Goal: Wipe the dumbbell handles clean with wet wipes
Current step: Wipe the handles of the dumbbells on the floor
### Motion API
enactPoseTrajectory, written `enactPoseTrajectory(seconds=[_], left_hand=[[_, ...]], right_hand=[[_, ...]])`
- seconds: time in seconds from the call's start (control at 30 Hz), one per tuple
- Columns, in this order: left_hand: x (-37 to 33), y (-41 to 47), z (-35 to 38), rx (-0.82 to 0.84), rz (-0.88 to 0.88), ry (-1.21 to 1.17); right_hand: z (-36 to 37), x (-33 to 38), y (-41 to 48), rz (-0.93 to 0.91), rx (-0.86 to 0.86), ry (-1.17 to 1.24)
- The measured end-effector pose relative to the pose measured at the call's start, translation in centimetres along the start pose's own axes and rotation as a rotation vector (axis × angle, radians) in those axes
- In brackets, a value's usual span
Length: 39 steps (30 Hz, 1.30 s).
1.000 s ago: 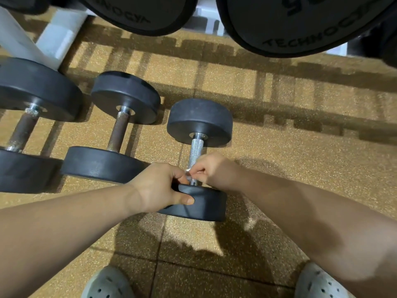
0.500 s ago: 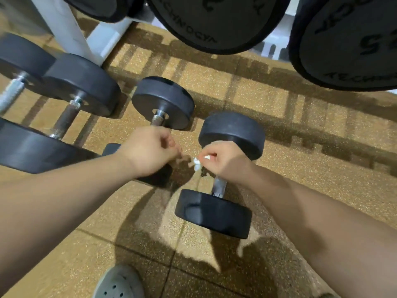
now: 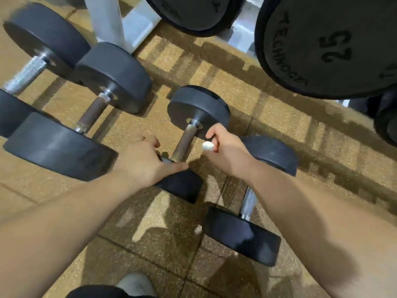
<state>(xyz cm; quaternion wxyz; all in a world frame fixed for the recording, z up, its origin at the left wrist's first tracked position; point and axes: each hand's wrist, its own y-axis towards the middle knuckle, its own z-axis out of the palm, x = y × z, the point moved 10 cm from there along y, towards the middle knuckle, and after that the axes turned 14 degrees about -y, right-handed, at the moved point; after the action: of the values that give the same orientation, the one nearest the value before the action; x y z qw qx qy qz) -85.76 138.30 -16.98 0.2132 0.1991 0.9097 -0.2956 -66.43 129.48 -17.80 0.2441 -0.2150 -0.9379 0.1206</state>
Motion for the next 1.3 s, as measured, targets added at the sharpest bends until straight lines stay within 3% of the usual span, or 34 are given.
enactPoseTrajectory(seconds=[0.1, 0.27, 0.4, 0.57, 0.83, 0.97, 1.1, 1.17, 1.3], left_hand=[[0.3, 0.7, 0.7, -0.050, -0.012, -0.087], [1.0, 2.1, 2.4, -0.016, -0.038, -0.044], [0.3, 2.0, 1.8, -0.021, 0.025, 0.021], [-0.1, 2.0, 1.5, -0.034, 0.123, -0.008], [-1.1, 1.1, 2.9, 0.005, 0.250, 0.065], [-0.1, 0.6, 2.4, -0.113, 0.289, -0.006], [2.6, 1.2, 1.9, -0.178, 0.258, -0.236], [3.2, 1.6, 1.7, -0.170, 0.261, -0.281], [2.9, 1.6, 0.8, -0.138, 0.311, -0.350]], right_hand=[[0.7, -0.7, 0.6, -0.018, -0.132, 0.019], [2.6, -0.9, 2.3, -0.094, -0.196, -0.025], [2.2, -0.1, 3.2, -0.031, -0.147, 0.044], [2.1, 2.8, 4.1, -0.107, -0.182, 0.081], [2.4, 3.7, 4.9, -0.162, -0.384, -0.069], [3.5, 2.9, 4.6, -0.194, -0.281, -0.045], [5.1, 5.2, 4.0, -0.385, -0.119, -0.088], [4.3, 5.1, 5.4, -0.339, -0.192, -0.106], [3.1, 2.6, 7.3, -0.055, -0.291, 0.073]])
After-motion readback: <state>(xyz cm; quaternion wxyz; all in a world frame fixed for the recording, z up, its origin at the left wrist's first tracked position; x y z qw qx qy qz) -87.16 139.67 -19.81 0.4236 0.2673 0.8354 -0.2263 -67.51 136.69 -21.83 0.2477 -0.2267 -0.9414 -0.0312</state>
